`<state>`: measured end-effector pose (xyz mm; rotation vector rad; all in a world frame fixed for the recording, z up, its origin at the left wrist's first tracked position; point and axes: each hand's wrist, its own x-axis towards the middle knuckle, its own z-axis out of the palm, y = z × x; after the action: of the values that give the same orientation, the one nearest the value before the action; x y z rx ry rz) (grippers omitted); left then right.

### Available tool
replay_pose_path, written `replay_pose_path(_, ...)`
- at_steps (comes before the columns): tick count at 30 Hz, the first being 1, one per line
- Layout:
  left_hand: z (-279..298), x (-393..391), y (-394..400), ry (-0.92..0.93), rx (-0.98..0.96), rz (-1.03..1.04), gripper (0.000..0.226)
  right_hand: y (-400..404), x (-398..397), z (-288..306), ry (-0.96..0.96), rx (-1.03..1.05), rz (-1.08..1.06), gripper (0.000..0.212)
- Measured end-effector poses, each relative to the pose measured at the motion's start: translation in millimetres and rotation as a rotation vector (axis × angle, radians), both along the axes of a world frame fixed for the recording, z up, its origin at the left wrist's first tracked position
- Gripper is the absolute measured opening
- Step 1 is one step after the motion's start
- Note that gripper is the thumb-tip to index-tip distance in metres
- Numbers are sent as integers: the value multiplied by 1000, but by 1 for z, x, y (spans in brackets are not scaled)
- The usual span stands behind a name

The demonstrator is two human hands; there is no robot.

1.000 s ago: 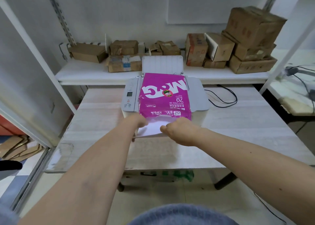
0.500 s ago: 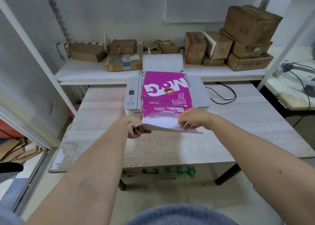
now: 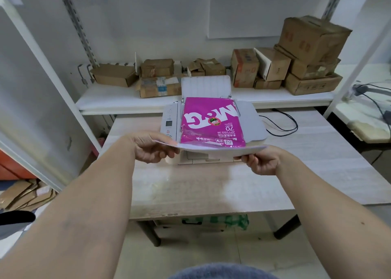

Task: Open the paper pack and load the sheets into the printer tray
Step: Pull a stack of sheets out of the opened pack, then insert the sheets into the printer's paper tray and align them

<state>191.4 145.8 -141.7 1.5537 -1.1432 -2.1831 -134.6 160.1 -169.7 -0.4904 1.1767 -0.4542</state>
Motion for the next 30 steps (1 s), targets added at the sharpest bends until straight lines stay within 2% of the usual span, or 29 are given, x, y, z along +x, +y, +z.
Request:
replay_pose_path(3, 18, 6, -7, 103, 33, -32, 59, -5, 2, 21, 54, -61, 64, 30)
replay_pose_path(5, 27, 8, -13, 87, 29, -33, 67, -7, 7, 40, 112, -135, 141, 28)
replay_pose_path(6, 31, 7, -14, 67, 27, -30, 65, -8, 9, 51, 146, -180, 190, 27)
replay_pose_path(9, 43, 12, -20, 37, 22, -10, 36, -13, 17, 85, 240, -310, 302, 19)
replay_pose_path(10, 48, 15, -21, 22, 2, -10, 34, -16, 20, 96, 253, -347, 316, 17)
replay_pose_path(13, 63, 23, -26, -8, -125, -61, 58, -28, 27, 121, 305, -450, 312, 16)
replay_pose_path(15, 71, 26, -29, 4, -237, -37, 57, -40, 28, 126, 352, -484, 275, 14)
replay_pose_path(16, 73, 27, -31, 24, -262, -22, 49, -46, 28, 126, 369, -487, 246, 13)
replay_pose_path(19, 75, 22, -40, 36, -273, 3, 4, -68, 24, 114, 390, -465, 156, 14)
replay_pose_path(23, 63, 10, -66, -99, -316, 104, 12, -100, 22, 96, 368, -486, 72, 9)
replay_pose_path(25, 56, 0, -81, -109, -352, 174, 9, -115, 21, 91, 347, -546, -8, 15)
replay_pose_path(27, 50, -13, -96, -98, -401, 235, 6, -130, 19, 88, 331, -645, -72, 10)
replay_pose_path(30, 41, -32, -118, -119, -473, 287, 15, -160, 11, 83, 332, -764, -110, 7)
